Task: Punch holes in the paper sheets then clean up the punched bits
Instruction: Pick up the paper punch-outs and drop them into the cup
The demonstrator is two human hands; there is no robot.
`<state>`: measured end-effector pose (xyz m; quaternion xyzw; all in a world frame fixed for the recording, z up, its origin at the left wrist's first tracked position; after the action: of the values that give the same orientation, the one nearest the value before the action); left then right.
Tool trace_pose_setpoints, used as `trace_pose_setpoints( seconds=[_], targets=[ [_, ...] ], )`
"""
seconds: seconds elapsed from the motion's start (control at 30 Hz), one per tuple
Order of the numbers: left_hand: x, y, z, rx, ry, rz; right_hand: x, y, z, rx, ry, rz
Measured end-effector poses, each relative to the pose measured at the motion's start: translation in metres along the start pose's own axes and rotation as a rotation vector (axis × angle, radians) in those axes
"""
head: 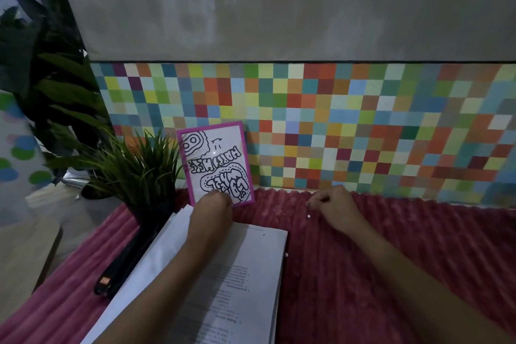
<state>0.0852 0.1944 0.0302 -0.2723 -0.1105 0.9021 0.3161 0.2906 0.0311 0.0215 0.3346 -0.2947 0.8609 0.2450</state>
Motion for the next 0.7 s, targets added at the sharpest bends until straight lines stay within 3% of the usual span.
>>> trace_pose_setpoints(
  seconds=[0.17, 0.43, 0.6, 0.7],
  targets=[
    [0.001, -0.002, -0.005, 0.044, -0.079, 0.031, -0.004, 0.006, -0.008, 0.081, 0.008, 0.011],
    [-0.004, -0.001, -0.017, 0.036, -0.075, -0.021, 0.004, 0.014, -0.01, 0.146, 0.272, 0.196],
    [-0.009, -0.003, -0.022, 0.073, -0.123, 0.002, 0.006, 0.006, -0.004, -0.053, 0.147, 0.139],
    [-0.013, -0.005, -0.024, 0.115, -0.171, 0.029, 0.021, 0.003, -0.025, 0.046, 0.101, 0.17]
  ],
)
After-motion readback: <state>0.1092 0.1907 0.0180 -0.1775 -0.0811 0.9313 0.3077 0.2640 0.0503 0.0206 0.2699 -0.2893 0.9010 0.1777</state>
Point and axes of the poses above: each hand's wrist, its own y-axis away from the middle knuckle, its own z-axis out of the back of the hand, x = y × z, the point moved 5 cm from there along -y, towards the middle knuckle, and after that the axes turned 8 degrees about z, right-handed, at the moved point
